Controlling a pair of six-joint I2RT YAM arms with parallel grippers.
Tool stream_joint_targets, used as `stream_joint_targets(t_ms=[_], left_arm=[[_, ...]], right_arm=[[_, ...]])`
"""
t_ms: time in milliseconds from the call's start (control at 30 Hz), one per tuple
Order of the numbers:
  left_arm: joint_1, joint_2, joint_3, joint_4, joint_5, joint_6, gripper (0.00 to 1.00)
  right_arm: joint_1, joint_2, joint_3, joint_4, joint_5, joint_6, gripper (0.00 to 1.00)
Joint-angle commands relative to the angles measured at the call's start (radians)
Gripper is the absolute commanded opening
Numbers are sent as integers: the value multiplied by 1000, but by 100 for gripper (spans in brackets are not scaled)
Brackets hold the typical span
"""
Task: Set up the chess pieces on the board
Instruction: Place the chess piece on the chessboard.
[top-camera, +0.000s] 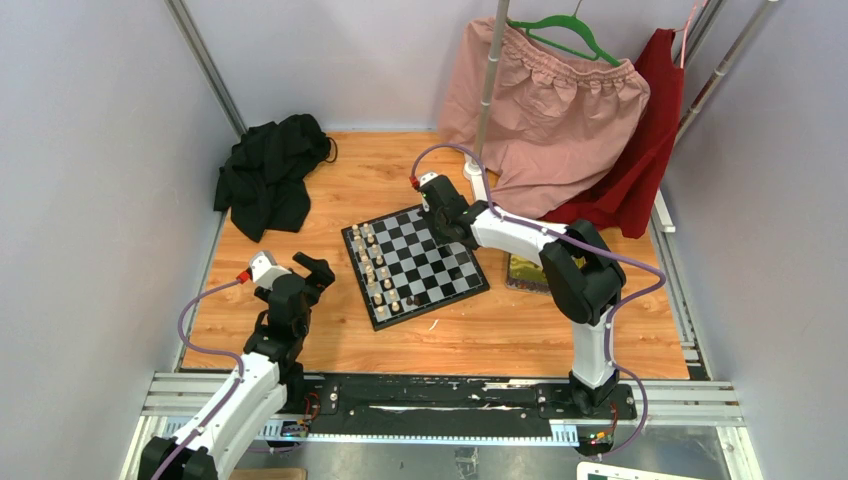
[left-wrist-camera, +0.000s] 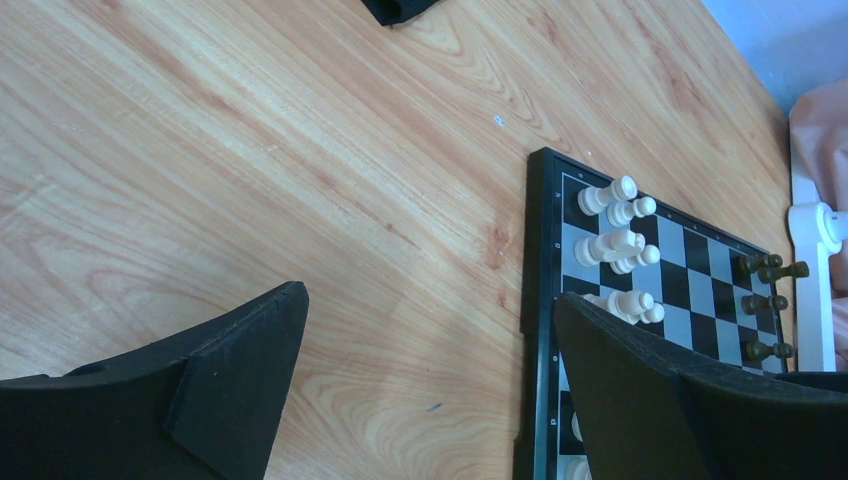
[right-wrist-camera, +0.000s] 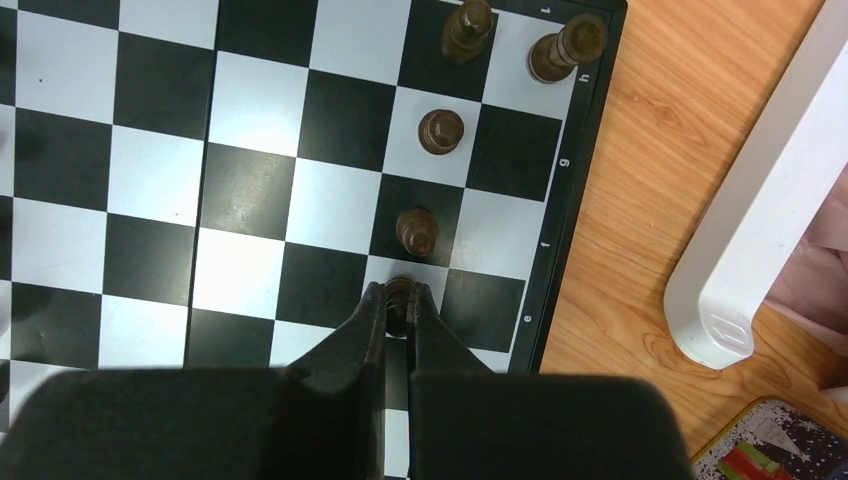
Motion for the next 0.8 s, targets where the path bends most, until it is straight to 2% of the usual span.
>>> stream_joint_targets(t_ms=[0,67,200,367,767], left_arm=[[4,2,-13,29,-20,13,100],[5,3,-12,29,-20,13,100],[4,5,-11,30,-19,14,100],[4,5,-11,26,-18,14,100],[4,-8,-11,16,-19,13,100]], right_arm=[[-11,22,34,1,-10,2,0],[-13,20,33,-1,-15,2,4],[-10,9,31,-5,-13,-1,20],[-11,4,32,-14,-13,-5,28],[1,-50,25,-18,16,-30,35]])
